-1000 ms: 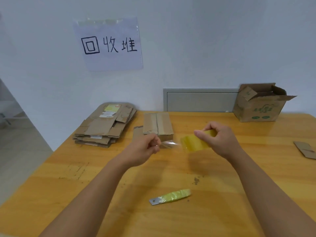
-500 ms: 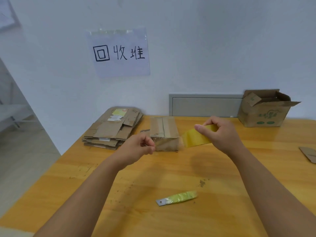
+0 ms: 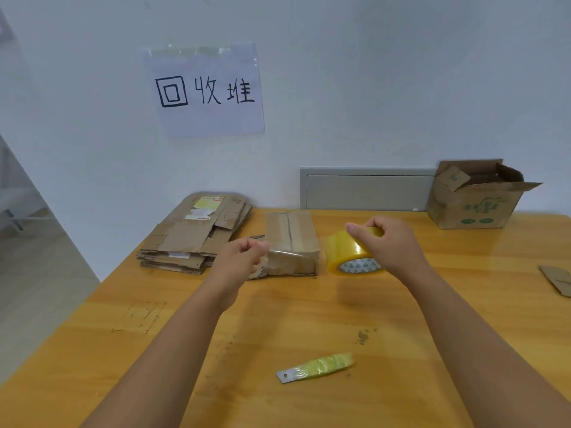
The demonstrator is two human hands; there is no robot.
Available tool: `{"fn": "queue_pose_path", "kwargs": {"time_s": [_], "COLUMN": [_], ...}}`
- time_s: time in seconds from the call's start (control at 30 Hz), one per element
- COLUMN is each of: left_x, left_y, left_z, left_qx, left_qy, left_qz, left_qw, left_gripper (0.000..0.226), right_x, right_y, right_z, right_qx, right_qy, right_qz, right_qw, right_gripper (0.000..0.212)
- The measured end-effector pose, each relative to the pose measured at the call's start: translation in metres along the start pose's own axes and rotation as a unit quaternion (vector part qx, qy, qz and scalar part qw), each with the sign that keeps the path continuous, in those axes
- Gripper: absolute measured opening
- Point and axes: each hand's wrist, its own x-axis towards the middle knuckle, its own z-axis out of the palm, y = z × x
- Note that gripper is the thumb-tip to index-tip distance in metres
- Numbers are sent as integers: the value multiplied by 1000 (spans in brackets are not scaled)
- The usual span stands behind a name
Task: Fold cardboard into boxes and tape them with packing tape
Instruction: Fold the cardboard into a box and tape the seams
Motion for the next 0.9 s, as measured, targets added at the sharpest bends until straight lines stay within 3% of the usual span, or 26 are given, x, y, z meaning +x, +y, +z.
{"fn": "queue_pose_path", "kwargs": {"time_s": [0.3,0.47,0.67,0.9], "left_x": [25,40,48,54], "left_y": [-6,-14,-14,-19], "left_z": [12,17,25,19], "left_qx": [59,110,189,205], "left_qy": [46,73,89,115], "left_qz": [32,41,64,57], "left_qw": [997,990,976,970], "left_gripper": [10,15,17,19], "right_x": [15,30,43,55], "right_y": [8,10,5,5], "right_z": [2,8,12,21], "right_qx": [-71,-160,-271,-379], "right_qy": [-76,-80,-112,-119], "right_qz": [12,-5,-1,-27], "right_qw": [995,984,956,917], "right_gripper": [26,31,29,34]}}
